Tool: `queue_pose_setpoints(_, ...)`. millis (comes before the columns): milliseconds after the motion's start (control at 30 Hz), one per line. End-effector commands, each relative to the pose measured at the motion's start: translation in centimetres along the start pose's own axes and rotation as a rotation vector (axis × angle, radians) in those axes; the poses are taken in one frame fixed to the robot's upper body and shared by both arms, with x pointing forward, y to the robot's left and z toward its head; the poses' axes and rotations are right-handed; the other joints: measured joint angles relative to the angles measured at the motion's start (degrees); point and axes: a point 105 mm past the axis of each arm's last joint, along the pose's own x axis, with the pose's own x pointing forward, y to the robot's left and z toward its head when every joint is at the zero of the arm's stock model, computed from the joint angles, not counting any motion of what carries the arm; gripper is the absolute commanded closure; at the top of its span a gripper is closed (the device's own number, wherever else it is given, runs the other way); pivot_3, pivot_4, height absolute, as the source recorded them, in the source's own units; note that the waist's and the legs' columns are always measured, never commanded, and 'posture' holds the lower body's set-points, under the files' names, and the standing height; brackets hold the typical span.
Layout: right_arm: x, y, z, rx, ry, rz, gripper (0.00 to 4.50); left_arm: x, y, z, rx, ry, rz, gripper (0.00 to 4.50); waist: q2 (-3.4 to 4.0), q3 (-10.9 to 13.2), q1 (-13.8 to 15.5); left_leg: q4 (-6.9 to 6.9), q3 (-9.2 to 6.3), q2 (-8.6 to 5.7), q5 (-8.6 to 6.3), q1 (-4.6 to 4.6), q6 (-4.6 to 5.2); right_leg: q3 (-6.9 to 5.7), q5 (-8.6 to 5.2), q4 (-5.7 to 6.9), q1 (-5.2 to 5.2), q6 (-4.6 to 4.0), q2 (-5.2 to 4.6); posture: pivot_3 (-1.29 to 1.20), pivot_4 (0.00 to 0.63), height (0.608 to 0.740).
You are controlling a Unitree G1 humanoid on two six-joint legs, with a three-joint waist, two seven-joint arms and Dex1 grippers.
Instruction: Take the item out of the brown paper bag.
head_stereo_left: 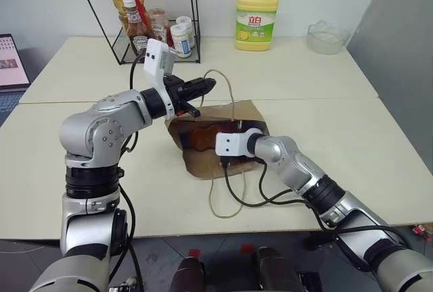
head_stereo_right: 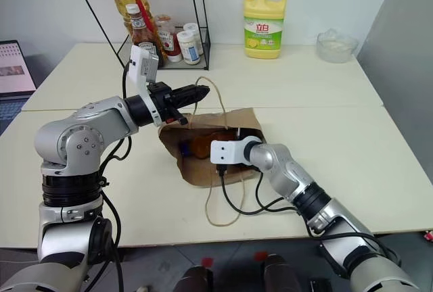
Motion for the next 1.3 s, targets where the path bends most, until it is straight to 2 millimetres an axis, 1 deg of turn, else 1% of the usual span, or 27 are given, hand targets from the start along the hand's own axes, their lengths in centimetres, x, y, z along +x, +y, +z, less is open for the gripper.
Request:
queue_pose_setpoints(33,-0.1,0.7,-1.2,0.005,0.028,0.027,0.92,-0.1,-0.6,1.3,0.041,-0.042,-0.012,4.50,0.00,0.00,0.01,0.00,0.00,0.00,0.00,0.00,0.00,0.00,0.00,0.00,0.00,0.00,0.00,0.00,0.150,0.740)
queue_pose_setpoints(67,-0.2,0.6,-1.0,0.005,0.017,0.023,1.21,-0.2,-0.6,1.3,0.041,-0.042,-0.011,4.50,0.00,0.00,0.01,0.00,0.00,0.00,0.00,0.00,0.00,0.00,0.00,0.00,0.00,0.00,0.00,0.00,0.150,0.740)
queue_pose_setpoints(100,-0.4,0.7,-0.9,0.009,0.002,0.026,1.27,-0.2,-0.6,1.3,0.042,-0.042,-0.008,4.50,0.00,0.00,0.02,0.00,0.00,0.00,0.00,0.00,0.00,0.00,0.00,0.00,0.00,0.00,0.00,0.00,0.150,0.740)
queue_pose_setpoints(200,-0.8,0.6,-0.1,0.001,-0.051,0.019,1.27,-0.1,-0.4,1.1,0.039,-0.042,0.005,4.50,0.00,0.00,0.04,0.00,0.00,0.00,0.00,-0.02,0.00,0.00,0.00,-0.01,0.00,0.00,0.00,0.00,0.150,0.740)
queue_pose_setpoints(333,-2.2,-0.8,2.3,-0.019,-0.203,-0.049,1.27,-0.1,0.1,0.7,0.045,-0.025,0.041,4.50,-0.01,0.01,0.05,-0.02,0.00,0.00,0.00,-0.08,-0.02,0.00,0.00,-0.04,-0.03,0.00,-0.02,0.00,0.150,0.740)
queue_pose_setpoints(400,-3.3,-1.2,3.4,-0.012,-0.293,-0.055,1.27,-0.1,0.7,0.5,0.053,-0.013,0.072,4.50,-0.01,0.02,0.04,-0.03,-0.01,0.00,0.00,-0.14,-0.02,-0.02,0.00,-0.09,-0.06,0.00,-0.02,0.00,0.150,0.740)
queue_pose_setpoints(467,-4.5,-1.1,3.9,-0.006,-0.350,-0.028,1.27,0.0,1.4,0.3,0.058,-0.004,0.110,4.50,-0.01,0.05,0.02,-0.02,-0.01,0.00,0.00,-0.20,-0.02,-0.01,0.00,-0.12,-0.09,0.00,-0.02,0.00,0.150,0.740)
queue_pose_setpoints(567,-6.2,-1.7,4.5,0.022,-0.417,-0.014,1.27,0.1,2.2,-0.1,0.068,0.004,0.151,4.50,-0.01,0.07,0.00,-0.01,-0.01,0.00,0.00,-0.23,-0.02,-0.02,0.00,-0.14,-0.10,0.00,-0.02,0.00,0.150,0.740)
queue_pose_setpoints(667,-7.9,-2.9,5.3,0.090,-0.491,-0.038,1.27,0.3,2.2,-0.4,0.073,0.007,0.154,4.50,-0.01,0.08,0.03,-0.02,-0.02,0.00,0.00,-0.24,-0.02,-0.04,0.00,-0.14,-0.11,0.00,-0.01,0.00,0.150,0.740)
queue_pose_setpoints(767,-10.4,-4.2,6.1,0.172,-0.583,-0.071,1.27,0.3,2.2,-0.4,0.076,0.007,0.156,4.50,-0.01,0.08,0.08,-0.01,-0.04,0.00,0.00,-0.27,-0.02,-0.05,0.00,-0.15,-0.11,0.00,-0.01,0.00,0.150,0.740)
queue_pose_setpoints(833,-12.2,-5.2,6.2,0.220,-0.625,-0.102,1.27,0.3,2.2,-0.4,0.080,0.006,0.160,4.50,0.00,0.09,0.15,0.00,-0.07,0.00,0.00,-0.33,-0.02,-0.06,0.00,-0.17,-0.12,0.00,-0.01,0.00,0.150,0.740)
queue_pose_setpoints(933,-14.9,-6.9,5.9,0.210,-0.645,-0.181,1.27,0.1,2.4,-0.3,0.082,0.006,0.165,4.50,0.00,0.09,0.46,0.03,-0.09,0.00,-0.01,-0.41,0.00,-0.08,0.00,-0.23,-0.12,0.00,-0.02,0.00,0.150,0.740)
queue_pose_setpoints(967,-15.7,-7.7,5.4,0.196,-0.630,-0.228,1.27,0.1,2.4,-0.3,0.084,0.006,0.167,4.50,0.00,0.09,0.61,0.03,-0.09,-0.01,-0.01,-0.42,0.00,-0.08,0.00,-0.24,-0.12,0.00,-0.02,0.00,0.150,0.740)
queue_pose_setpoints(1067,-17.6,-9.9,2.4,0.168,-0.495,-0.392,1.27,0.0,2.5,-0.4,0.086,0.007,0.173,4.50,0.00,0.09,0.95,0.02,-0.09,-0.01,-0.02,-0.42,0.03,-0.07,0.00,-0.25,-0.12,0.00,-0.02,0.00,0.150,0.740)
queue_pose_setpoints(1100,-17.9,-10.6,0.4,0.164,-0.393,-0.453,1.27,0.0,2.6,-0.4,0.086,0.007,0.175,4.50,0.00,0.09,1.10,0.02,-0.09,-0.01,-0.02,-0.42,0.03,-0.07,0.00,-0.26,-0.12,0.00,-0.02,0.00,0.150,0.740)
queue_pose_setpoints(1133,-18.4,-10.9,-2.5,0.189,-0.260,-0.497,1.27,-0.1,2.6,-0.4,0.085,0.008,0.176,4.50,0.00,0.09,1.32,0.02,-0.08,-0.01,-0.02,-0.42,0.03,-0.07,0.00,-0.26,-0.12,0.00,-0.02,0.00,0.150,0.740)
queue_pose_setpoints(1167,-18.7,-10.8,-5.4,0.198,-0.111,-0.514,1.27,-0.1,2.6,-0.5,0.085,0.008,0.176,4.50,0.00,0.09,1.47,0.03,-0.07,-0.01,-0.02,-0.42,0.03,-0.07,0.00,-0.27,-0.12,0.00,-0.02,0.00,0.150,0.740)
queue_pose_setpoints(1233,-19.3,-9.4,-10.0,0.237,0.121,-0.476,1.27,-0.1,2.6,-0.6,0.083,0.009,0.177,4.50,0.00,0.09,1.79,0.03,-0.04,-0.05,-0.02,-0.42,0.03,-0.03,0.00,-0.30,-0.12,0.00,-0.04,0.00,0.150,0.740)
queue_pose_setpoints(1300,-19.5,-8.0,-12.6,0.281,0.245,-0.412,1.27,0.1,2.7,-0.6,0.083,0.010,0.176,4.50,0.01,0.10,1.99,0.03,-0.03,-0.09,-0.02,-0.45,0.03,-0.01,0.00,-0.33,-0.12,0.00,-0.07,0.00,0.150,0.740)
